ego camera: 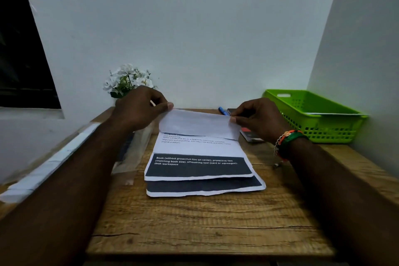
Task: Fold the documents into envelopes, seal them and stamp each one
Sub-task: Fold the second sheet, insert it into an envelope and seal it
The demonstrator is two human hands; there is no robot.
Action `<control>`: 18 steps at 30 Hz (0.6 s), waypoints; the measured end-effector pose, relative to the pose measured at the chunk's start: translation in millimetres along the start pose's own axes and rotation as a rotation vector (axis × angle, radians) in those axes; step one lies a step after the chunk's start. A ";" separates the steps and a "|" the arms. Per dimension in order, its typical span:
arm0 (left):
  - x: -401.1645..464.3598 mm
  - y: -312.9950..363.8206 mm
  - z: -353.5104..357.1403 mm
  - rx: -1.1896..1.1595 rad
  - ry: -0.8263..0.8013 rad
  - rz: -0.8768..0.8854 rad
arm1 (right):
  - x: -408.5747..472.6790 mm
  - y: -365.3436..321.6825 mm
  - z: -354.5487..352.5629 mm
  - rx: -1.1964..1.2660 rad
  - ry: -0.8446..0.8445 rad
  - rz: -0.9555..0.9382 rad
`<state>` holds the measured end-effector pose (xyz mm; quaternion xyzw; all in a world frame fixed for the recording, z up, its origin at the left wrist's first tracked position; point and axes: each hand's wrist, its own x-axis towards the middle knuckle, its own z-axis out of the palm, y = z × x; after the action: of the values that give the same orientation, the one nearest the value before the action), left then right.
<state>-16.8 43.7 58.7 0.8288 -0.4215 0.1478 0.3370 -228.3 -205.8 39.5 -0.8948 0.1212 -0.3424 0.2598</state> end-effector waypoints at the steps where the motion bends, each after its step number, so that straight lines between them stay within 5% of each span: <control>1: 0.3 -0.5 0.0 -0.021 -0.001 0.003 | -0.7 -2.2 -1.6 -0.026 -0.011 -0.025; 7: -4.3 5.5 17.5 -0.053 -0.181 0.094 | -5.8 -13.1 -8.3 -0.154 -0.119 -0.085; 13: -12.0 14.7 46.6 0.054 -0.360 0.169 | -10.7 -16.6 -7.1 -0.335 -0.428 -0.053; 18: -12.1 18.0 55.6 0.121 -0.407 0.198 | -12.4 -25.9 -5.8 -0.328 -0.422 -0.045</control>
<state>-40.7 5.5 19.6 0.8149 -0.5504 0.0350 0.1784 -240.3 -181.5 50.5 -0.9789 0.0984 -0.1298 0.1234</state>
